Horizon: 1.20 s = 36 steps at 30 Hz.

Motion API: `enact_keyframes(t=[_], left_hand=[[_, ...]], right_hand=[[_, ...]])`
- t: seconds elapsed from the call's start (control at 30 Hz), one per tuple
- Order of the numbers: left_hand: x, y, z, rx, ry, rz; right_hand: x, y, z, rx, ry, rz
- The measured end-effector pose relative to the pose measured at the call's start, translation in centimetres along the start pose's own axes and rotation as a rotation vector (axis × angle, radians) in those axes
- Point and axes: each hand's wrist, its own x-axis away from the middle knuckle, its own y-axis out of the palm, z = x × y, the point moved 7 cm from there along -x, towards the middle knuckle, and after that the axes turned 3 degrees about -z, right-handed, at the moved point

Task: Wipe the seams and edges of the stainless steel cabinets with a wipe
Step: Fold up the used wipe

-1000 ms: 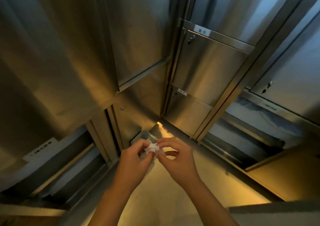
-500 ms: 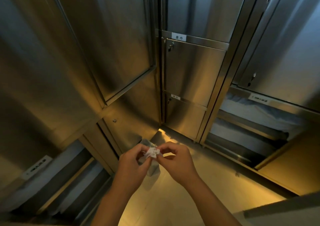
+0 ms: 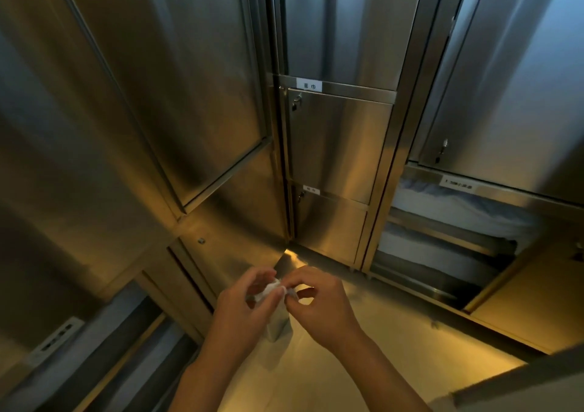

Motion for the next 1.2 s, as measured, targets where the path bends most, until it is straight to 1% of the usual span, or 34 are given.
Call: enact_keyframes(t=[0.1,0.2,0.4,0.53,0.63,0.73,0.9,1.07,1.2], left_hand=[[-1.3,-0.6,-0.4,-0.027,0.056,-0.048],[-2.6,-1.9,-1.3,-0.018,0.055,-0.082],[-5.6,-7.5,-3.5,0.008,0.116,-0.096],[-8.2,-12.0,-5.4,-0.006,0.146,-0.065],[-9.4,-14.1,-7.2,0.013,0.162,-0.036],[-9.4,-14.3,-8.3,0.091,0.165,-0.070],[-9.8,-13.6,-10.6,0.186,0.121,-0.134],[-9.8,-13.9,-10.6,0.197,0.189,-0.136],[-10.6,-13.5,-10.8,0.174,0.143,-0.157]], right_hand=[[-0.8,0.4,-0.3,-0.015,0.000,0.094],[-1.7,1.7,-1.0,-0.036,0.009,0.162],[-4.9,6.2,-2.9,-0.063,0.021,0.202],[-7.9,8.9,-4.5,-0.043,0.017,0.216],[-9.3,10.8,-4.6,-0.028,0.055,0.212],[-9.5,12.5,-4.0,-0.012,0.099,0.205],[-9.2,13.8,-2.7,-0.006,0.210,0.221],[-9.2,14.1,-2.2,0.028,0.238,0.232],[-9.1,13.4,-1.5,0.018,0.254,0.282]])
